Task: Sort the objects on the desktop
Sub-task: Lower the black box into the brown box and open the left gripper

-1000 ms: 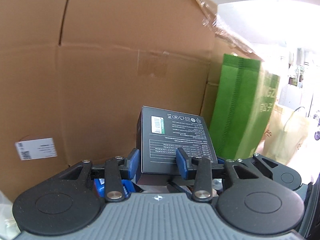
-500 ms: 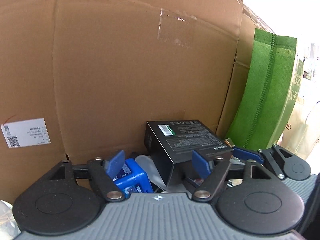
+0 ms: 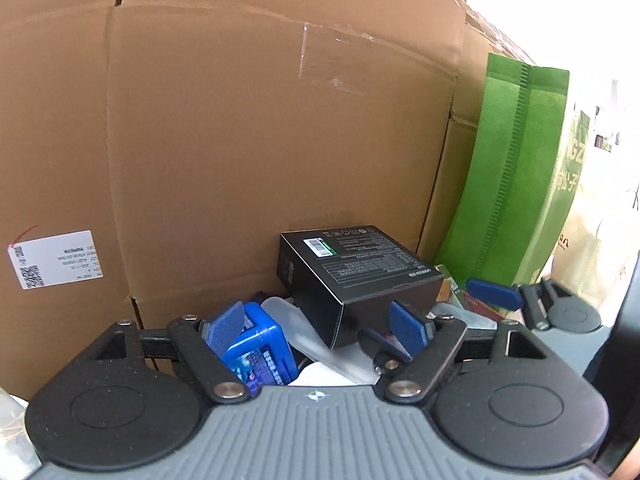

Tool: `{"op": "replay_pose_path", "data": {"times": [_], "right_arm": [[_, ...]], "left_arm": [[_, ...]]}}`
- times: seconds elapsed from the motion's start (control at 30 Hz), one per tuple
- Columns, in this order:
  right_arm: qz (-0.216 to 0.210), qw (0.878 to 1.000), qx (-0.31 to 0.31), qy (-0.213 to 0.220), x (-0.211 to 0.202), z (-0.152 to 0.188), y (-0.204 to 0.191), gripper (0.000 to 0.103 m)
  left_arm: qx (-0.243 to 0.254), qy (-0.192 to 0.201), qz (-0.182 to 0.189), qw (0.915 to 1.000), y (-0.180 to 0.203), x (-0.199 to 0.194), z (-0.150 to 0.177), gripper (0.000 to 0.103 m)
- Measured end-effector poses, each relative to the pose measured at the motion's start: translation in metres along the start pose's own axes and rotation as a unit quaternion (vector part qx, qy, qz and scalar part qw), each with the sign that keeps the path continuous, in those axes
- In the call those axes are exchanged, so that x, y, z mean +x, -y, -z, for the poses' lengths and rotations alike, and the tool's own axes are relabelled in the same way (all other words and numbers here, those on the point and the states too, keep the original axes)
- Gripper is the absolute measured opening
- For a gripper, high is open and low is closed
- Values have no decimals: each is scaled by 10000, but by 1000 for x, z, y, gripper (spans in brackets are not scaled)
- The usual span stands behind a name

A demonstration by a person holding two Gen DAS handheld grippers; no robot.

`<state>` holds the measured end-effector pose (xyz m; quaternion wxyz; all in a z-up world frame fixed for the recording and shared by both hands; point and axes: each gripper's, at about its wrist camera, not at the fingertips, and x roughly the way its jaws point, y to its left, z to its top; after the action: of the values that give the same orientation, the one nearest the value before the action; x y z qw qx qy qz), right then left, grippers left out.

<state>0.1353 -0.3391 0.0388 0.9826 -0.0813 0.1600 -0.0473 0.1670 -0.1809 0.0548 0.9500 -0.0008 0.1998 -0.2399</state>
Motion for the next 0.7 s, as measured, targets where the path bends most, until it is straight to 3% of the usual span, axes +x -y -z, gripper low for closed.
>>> {"op": "replay_pose_path", "data": {"times": [0.33,0.7], "right_arm": [[-94,9999,7,-144,-41,-5,-17,101],[-505,9982,137,-276,-97,9,-61,101]], "left_arm": [[170,-70,-135,9997,4,-33,11,85],[163,-178,-656,9976,2,-99,38,87]]}}
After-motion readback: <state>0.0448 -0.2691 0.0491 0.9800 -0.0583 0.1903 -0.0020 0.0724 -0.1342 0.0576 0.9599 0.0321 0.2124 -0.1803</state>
